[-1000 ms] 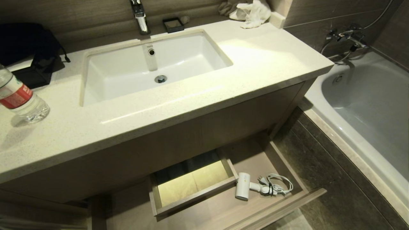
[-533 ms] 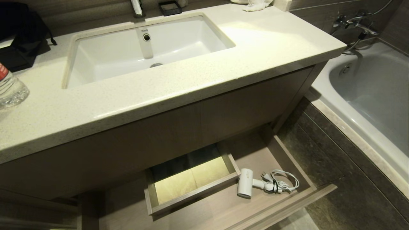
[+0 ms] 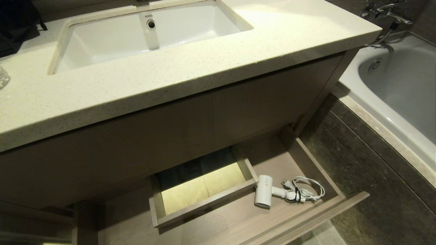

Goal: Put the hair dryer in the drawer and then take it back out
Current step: Close the drawer

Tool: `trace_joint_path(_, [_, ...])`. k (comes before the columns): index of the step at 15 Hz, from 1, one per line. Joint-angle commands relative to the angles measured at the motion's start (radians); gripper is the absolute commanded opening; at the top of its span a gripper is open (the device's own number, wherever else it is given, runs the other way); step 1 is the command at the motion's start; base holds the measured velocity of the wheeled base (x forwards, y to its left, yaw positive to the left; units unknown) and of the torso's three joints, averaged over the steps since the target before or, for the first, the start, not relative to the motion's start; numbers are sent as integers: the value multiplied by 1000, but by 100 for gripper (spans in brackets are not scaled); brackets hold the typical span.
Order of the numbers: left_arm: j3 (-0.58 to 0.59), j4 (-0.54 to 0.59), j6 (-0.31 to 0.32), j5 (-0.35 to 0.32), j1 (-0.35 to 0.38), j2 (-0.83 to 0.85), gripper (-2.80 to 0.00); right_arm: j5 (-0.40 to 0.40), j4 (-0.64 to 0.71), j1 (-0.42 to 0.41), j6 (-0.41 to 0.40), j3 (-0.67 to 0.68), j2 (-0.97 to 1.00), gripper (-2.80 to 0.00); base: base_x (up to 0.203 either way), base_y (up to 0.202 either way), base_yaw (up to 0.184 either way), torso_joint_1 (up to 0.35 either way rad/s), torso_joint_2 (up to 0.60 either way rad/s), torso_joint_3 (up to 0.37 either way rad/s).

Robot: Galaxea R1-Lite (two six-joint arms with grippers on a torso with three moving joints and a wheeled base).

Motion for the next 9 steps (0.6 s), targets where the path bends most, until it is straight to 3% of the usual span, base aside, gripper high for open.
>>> trace_joint_path(1, [0, 1, -1, 0, 0, 0, -280, 0, 0, 0, 0, 2, 3, -280, 0, 0, 0, -3, 37, 27])
trace_joint_path(9, [0, -3, 8, 0, 0, 0, -280, 0, 0, 0, -1, 2, 3, -280, 0, 0, 0, 0, 4, 2])
